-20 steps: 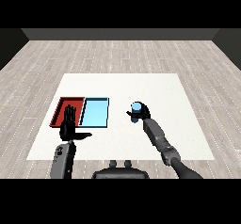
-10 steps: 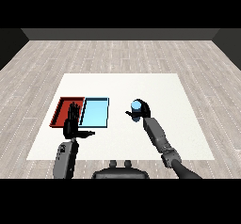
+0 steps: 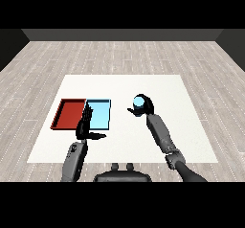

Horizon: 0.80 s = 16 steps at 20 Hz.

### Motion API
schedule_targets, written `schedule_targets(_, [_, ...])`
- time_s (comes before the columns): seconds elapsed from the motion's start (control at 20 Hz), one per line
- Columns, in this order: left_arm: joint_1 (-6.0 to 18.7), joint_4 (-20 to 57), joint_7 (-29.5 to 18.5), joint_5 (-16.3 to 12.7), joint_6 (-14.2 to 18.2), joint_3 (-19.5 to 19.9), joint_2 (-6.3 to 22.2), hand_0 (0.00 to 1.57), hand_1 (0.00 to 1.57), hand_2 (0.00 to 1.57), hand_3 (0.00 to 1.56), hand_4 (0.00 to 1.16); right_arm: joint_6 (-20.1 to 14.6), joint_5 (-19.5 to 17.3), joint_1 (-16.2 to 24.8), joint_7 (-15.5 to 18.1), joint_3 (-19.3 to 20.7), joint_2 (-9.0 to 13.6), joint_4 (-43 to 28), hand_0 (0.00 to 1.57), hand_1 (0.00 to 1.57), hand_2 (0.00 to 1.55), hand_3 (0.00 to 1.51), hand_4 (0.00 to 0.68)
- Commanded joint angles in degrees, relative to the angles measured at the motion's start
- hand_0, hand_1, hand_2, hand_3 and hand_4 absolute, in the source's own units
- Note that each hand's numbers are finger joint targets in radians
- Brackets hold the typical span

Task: Pick the blue can and put it in the blue box

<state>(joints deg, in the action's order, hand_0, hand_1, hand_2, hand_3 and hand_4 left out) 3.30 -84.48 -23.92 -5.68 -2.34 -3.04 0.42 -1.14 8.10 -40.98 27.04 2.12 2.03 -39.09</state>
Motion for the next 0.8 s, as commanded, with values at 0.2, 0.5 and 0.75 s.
schedule_targets(0.2, [1.64, 1.04, 3.08, -1.51, 0.13, -2.91, -0.41, 0.00, 0.00, 0.00, 0.00, 0.00, -4.14, 1.03, 9.13, -5.55, -8.18, -1.97, -19.40, 1.44, 1.44, 1.44, 1.42, 0.665])
schedule_targets(0.5, [4.57, 3.28, 4.07, -0.34, 6.83, -8.90, -0.41, 0.00, 0.00, 0.00, 0.00, 0.00, -8.03, 0.81, 16.04, -9.41, -14.30, -2.01, -30.15, 1.43, 1.43, 1.45, 1.42, 0.660])
schedule_targets(0.75, [12.67, 6.98, 7.68, -2.46, 12.02, -13.49, -0.42, 0.00, 0.00, 0.00, 0.00, 0.00, -10.39, 1.30, 16.22, -11.11, -17.30, -2.01, -33.92, 1.43, 1.43, 1.43, 1.41, 0.661])
